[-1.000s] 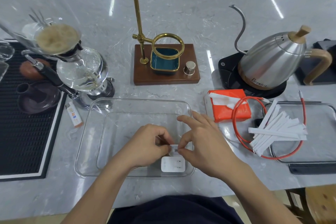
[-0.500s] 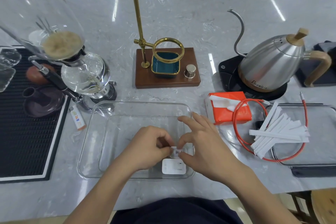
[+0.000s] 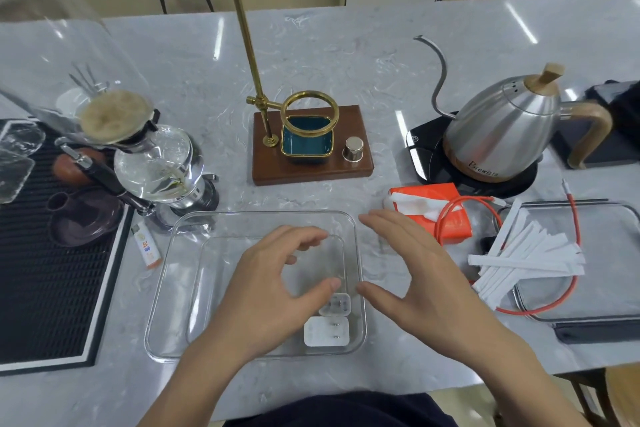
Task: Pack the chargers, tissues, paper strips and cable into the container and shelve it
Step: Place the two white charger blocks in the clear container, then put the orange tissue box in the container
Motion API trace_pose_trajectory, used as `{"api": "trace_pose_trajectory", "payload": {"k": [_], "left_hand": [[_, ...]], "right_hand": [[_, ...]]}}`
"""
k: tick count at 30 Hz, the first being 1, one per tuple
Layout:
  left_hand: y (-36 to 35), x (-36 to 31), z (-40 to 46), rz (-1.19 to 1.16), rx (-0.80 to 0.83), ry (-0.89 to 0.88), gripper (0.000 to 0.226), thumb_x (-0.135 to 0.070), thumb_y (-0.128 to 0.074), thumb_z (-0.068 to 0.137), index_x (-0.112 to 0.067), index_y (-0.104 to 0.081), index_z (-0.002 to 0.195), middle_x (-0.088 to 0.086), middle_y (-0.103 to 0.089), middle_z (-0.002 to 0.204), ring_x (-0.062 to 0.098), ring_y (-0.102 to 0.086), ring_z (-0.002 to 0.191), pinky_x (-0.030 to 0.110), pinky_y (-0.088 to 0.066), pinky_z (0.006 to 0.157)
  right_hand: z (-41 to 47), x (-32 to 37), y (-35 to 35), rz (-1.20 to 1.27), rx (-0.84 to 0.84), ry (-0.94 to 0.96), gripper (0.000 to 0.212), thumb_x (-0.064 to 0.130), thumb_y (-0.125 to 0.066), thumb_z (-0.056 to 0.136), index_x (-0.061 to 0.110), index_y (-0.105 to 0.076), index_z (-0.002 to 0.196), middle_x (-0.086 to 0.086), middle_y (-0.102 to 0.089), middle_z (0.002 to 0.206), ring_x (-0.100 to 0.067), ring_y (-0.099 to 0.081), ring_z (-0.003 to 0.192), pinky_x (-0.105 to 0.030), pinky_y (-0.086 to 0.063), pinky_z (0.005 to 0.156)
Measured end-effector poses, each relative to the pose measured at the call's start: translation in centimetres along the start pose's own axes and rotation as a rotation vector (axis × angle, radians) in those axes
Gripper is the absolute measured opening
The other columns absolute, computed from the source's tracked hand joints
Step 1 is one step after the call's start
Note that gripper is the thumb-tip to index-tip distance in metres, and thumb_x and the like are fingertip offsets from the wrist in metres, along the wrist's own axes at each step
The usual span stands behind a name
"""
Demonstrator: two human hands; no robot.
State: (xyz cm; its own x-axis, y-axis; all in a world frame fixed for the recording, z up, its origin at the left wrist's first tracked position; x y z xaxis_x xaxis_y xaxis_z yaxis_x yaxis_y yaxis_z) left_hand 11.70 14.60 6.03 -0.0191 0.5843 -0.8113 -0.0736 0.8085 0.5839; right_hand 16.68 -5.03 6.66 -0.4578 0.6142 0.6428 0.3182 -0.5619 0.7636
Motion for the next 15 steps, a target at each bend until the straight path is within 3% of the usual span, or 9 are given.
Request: {"api": "trace_pose_trajectory", "payload": {"k": [5,11,15], "left_hand": [[-0.3,-0.8,0.4,0.013,-0.004,-0.030,0.050,-0.033,-0.083,0.073,-0.037,-0.063,0.119,-0.024,-0.064,0.108,0.005,-0.059,0.109,0.018,-0.049,0.086],[-1.8,-2.3,1.5,0.002,0.006,-0.070,0.049,-0.039,-0.078,0.072,-0.038,-0.062,0.118,-0.023,-0.065,0.109,0.006,-0.060,0.109,0.019,-0.050,0.085],[-2.9,-3.1,2.2,-0.019,0.005,-0.089,0.049,-0.036,-0.080,0.072,-0.039,-0.062,0.117,-0.024,-0.064,0.109,0.006,-0.061,0.108,0.021,-0.051,0.084]], "right_hand": [[-0.5,-0.9,0.7,-0.006,-0.032,-0.016,0.073,0.038,-0.073,0.077,0.030,-0.043,0.143,0.016,-0.044,0.144,0.013,-0.024,0.135,-0.007,-0.016,0.110],[-1.2,-2.9,2.1,-0.008,-0.076,-0.049,0.070,0.039,-0.072,0.079,0.030,-0.043,0.142,0.014,-0.044,0.144,-0.003,-0.033,0.138,-0.022,-0.027,0.113],[-1.4,-4.2,3.3,-0.020,-0.109,-0.048,0.069,0.038,-0.071,0.077,0.031,-0.045,0.140,0.017,-0.046,0.141,0.011,-0.031,0.133,-0.010,-0.023,0.109]]}}
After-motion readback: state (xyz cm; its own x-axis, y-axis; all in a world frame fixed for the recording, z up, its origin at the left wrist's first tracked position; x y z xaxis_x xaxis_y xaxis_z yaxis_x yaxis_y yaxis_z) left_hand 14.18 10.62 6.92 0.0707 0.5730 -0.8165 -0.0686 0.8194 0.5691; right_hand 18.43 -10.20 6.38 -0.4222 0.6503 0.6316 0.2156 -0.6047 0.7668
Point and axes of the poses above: each hand's wrist, its own z-axis towards the middle knuckle, its own y-axis out of the back of the hand, x = y × z, the point moved 3 cm from there along z, towards the middle knuckle
